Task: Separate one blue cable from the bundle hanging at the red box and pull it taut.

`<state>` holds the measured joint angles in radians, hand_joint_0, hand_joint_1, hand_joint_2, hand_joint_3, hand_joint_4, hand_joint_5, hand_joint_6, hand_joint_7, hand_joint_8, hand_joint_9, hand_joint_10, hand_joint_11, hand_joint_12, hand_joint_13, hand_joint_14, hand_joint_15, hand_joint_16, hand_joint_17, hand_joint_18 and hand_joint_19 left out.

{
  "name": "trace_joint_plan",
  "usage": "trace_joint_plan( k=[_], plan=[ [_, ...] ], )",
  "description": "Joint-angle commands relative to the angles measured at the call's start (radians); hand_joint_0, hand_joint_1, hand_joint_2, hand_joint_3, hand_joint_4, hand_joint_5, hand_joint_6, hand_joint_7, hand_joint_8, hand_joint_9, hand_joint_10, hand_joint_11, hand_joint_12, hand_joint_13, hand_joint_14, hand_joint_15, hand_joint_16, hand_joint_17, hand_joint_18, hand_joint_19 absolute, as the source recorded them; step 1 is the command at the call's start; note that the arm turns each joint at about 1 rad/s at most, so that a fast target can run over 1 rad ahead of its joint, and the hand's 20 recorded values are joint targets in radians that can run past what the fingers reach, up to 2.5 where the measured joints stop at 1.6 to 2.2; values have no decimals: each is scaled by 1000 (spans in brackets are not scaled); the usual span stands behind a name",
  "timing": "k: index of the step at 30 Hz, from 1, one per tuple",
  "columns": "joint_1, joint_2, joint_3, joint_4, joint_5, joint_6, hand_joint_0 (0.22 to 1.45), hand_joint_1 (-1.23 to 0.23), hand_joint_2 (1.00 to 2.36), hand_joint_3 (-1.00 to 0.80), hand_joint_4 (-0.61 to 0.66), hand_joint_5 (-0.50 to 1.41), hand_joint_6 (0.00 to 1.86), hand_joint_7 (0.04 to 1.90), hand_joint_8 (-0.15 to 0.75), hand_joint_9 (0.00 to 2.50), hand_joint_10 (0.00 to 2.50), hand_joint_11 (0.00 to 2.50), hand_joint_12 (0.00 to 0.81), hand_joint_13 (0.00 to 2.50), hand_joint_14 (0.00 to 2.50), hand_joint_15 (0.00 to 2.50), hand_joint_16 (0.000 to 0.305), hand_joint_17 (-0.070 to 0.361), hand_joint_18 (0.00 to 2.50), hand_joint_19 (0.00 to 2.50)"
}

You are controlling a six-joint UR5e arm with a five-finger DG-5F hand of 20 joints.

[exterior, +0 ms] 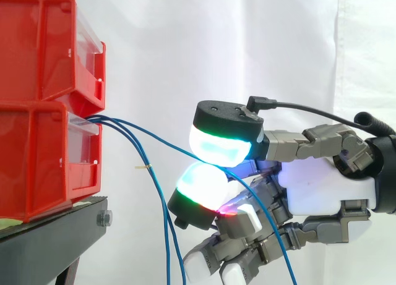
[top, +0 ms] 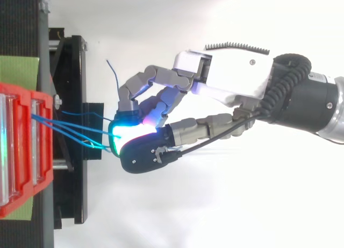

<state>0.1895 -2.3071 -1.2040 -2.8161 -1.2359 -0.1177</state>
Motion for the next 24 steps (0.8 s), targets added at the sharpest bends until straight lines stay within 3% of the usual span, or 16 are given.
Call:
trace_joint_plan(
  k=[1, 8, 24],
  plan=[
    [1, 0, 0, -2, 1, 0, 686, -657, 1021, -212, 30, -196, 973, 1093, 322, 1034, 21, 1082, 326, 663, 16, 414, 47, 105, 682, 573],
    [1, 0, 0, -2, 1, 0, 714, -592, 1008, -406, 69, -223, 983, 1016, 316, 936, 20, 1090, 337, 602, 14, 394, 49, 109, 642, 566],
    [1, 0, 0, -2, 1, 0, 727, -584, 1004, -438, 65, -227, 989, 997, 323, 915, 18, 1108, 331, 557, 14, 382, 48, 108, 614, 560]
  ],
)
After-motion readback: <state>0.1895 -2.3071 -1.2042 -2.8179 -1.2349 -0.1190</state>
